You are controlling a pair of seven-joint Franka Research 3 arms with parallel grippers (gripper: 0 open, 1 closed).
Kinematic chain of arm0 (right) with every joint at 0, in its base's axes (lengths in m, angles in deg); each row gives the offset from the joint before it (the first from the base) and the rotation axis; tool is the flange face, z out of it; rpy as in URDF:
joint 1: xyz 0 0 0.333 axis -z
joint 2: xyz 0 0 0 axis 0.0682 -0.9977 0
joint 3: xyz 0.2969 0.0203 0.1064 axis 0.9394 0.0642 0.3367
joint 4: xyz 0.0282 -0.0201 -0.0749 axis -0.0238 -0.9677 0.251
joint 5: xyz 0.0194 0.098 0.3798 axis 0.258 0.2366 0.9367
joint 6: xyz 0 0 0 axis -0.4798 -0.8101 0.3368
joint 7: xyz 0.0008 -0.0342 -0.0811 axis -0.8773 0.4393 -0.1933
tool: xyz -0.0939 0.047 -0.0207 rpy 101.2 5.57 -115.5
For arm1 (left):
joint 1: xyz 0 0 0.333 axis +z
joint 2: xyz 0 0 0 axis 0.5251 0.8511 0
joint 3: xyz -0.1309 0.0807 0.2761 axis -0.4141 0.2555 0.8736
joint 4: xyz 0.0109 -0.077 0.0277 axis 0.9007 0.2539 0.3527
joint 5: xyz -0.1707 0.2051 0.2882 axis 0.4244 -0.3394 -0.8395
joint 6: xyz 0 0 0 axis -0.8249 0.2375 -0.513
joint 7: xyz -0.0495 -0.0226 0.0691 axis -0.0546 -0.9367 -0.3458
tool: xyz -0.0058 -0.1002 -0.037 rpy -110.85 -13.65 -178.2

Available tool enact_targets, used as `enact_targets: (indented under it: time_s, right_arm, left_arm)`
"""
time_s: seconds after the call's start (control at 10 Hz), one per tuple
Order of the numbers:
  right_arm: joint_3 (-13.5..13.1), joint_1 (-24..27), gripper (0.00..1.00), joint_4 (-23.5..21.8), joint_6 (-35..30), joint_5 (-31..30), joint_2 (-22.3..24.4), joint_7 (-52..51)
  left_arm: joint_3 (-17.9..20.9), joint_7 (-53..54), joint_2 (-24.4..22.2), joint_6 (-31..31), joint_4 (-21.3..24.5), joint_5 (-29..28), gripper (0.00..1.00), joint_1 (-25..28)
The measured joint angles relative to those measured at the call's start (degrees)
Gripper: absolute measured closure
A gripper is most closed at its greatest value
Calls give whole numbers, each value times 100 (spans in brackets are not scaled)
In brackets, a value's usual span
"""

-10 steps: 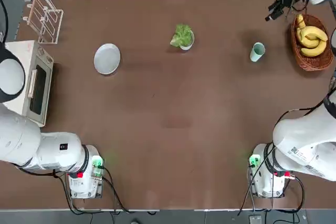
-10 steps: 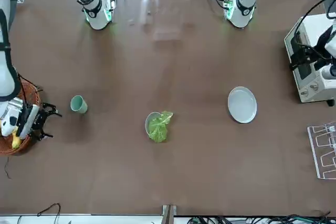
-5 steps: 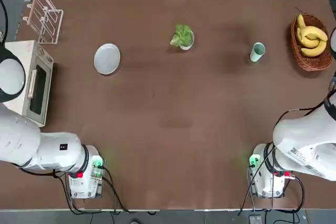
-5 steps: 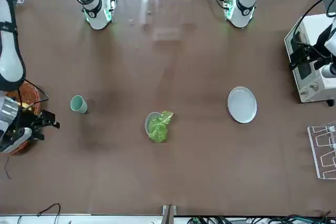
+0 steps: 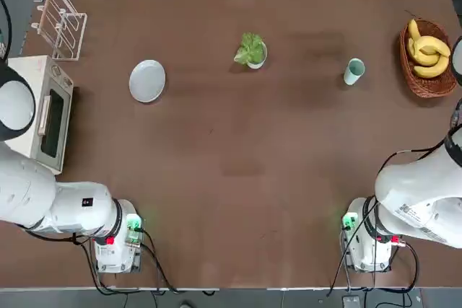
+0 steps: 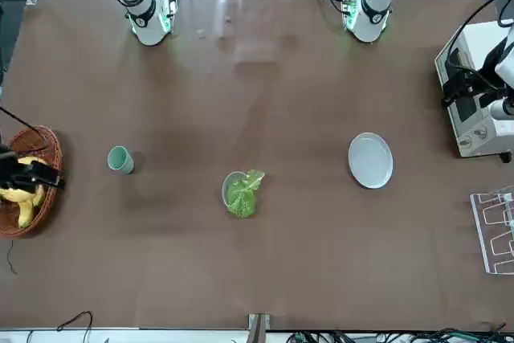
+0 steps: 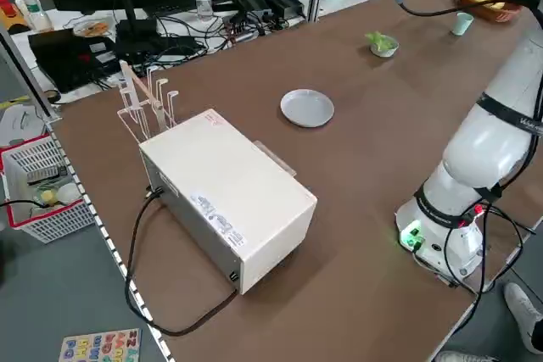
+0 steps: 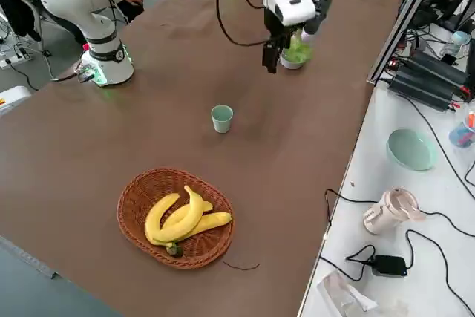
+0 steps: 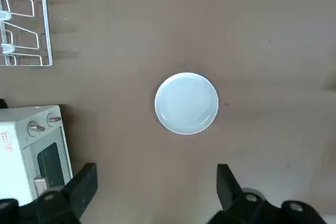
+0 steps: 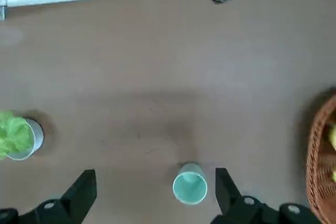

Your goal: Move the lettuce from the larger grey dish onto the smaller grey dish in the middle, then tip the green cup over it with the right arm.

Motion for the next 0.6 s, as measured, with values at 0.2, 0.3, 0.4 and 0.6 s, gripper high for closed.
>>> enact_targets:
  time_s: [0.2,0.3,0.4,0.6]
  right_arm:
    - [-4,-84,0,164,-345,-254,-1,447]
    - [-9,-100,0,185,-434,-435,-1,555]
    - [-12,-101,0,196,-593,-578,-2,656]
    - [-14,-110,0,208,-876,-878,-2,720]
  left_arm:
    - [-1,0,0,0,-6,2,0,-2]
    - [-4,0,0,0,-8,4,0,-8]
    - [-8,0,0,0,-9,4,0,-13]
    - [-9,0,0,0,-10,4,0,-14]
